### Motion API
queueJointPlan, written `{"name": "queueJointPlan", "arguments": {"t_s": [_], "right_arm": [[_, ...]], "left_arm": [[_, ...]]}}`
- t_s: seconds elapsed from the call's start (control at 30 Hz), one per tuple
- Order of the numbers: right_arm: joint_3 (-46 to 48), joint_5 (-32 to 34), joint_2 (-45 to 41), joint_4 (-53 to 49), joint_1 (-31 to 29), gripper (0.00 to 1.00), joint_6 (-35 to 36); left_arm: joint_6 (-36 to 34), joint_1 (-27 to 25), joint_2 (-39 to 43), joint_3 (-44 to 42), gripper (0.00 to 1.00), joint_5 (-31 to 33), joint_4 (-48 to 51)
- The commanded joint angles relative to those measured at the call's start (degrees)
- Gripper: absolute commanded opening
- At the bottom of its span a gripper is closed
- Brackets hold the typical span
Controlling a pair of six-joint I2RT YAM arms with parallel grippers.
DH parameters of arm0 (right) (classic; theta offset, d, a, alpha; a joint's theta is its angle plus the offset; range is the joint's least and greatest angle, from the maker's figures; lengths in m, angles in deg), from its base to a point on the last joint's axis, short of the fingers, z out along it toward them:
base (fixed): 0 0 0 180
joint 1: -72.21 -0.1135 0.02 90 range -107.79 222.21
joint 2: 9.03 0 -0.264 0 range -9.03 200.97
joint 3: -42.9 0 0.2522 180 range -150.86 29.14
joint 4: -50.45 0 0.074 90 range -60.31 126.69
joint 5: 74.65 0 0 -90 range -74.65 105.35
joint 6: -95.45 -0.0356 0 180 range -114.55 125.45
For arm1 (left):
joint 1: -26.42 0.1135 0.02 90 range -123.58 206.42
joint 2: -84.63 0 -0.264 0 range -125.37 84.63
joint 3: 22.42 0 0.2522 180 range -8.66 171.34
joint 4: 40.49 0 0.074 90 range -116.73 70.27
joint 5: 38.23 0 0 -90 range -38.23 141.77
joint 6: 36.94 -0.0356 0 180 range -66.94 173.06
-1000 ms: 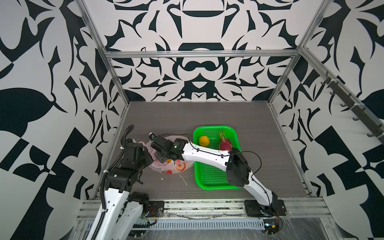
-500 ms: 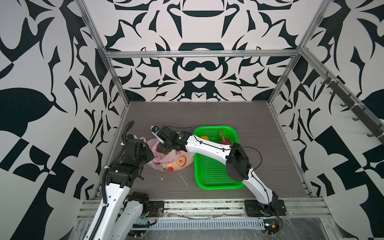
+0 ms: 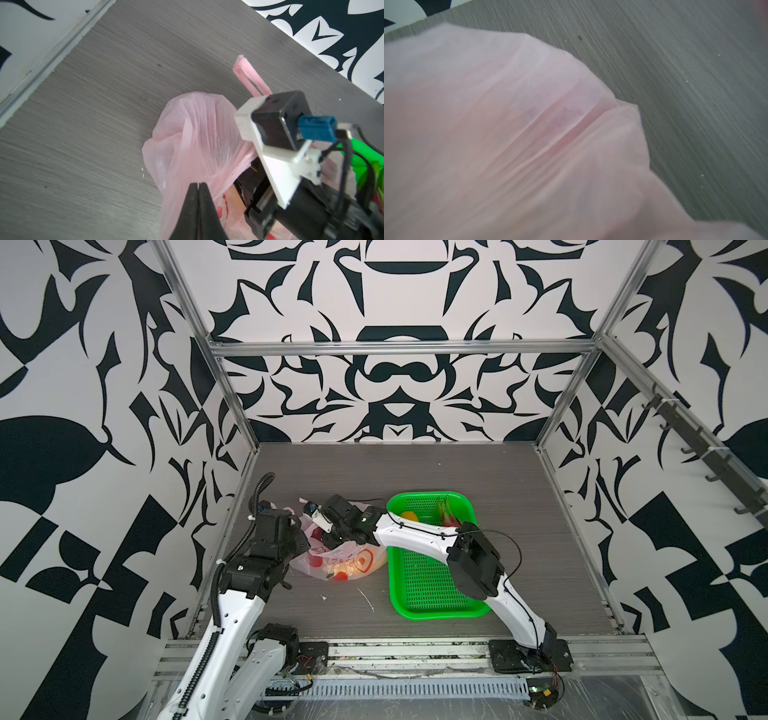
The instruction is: Untie the knot of the plastic bag and take out the fruit
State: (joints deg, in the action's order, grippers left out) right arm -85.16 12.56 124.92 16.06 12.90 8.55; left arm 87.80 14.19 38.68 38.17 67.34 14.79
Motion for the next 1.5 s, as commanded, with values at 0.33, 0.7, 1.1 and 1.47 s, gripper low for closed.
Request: {"name": "queueJointPlan", "arguments": {"t_s": [0.33,0.7,1.1,1.47], "right_arm": [[1.3,-5.0,-3.9,5.6,2.1,0.59,7.6],[-4.1,-10.1,-0.8,0.7,2.6,0.71,13.4],[-11.6,-10.1,4.5,-4.3,2.8,0.74,16.3],[-14.7,-9.2,8.4,-5.9,2.8,0.75,17.2]], "left_arm": [[-4.2,1.9,-8.3,3.0,0.04,2.0,-9.4],[-4.3,4.1,-10.0,1.8,0.02,-0.8,-10.2],[-3.6,4.7,-8.5,0.5,0.02,-2.8,-8.3],[-2.4,4.7,-5.4,-1.2,0.02,-5.5,-2.6]]}}
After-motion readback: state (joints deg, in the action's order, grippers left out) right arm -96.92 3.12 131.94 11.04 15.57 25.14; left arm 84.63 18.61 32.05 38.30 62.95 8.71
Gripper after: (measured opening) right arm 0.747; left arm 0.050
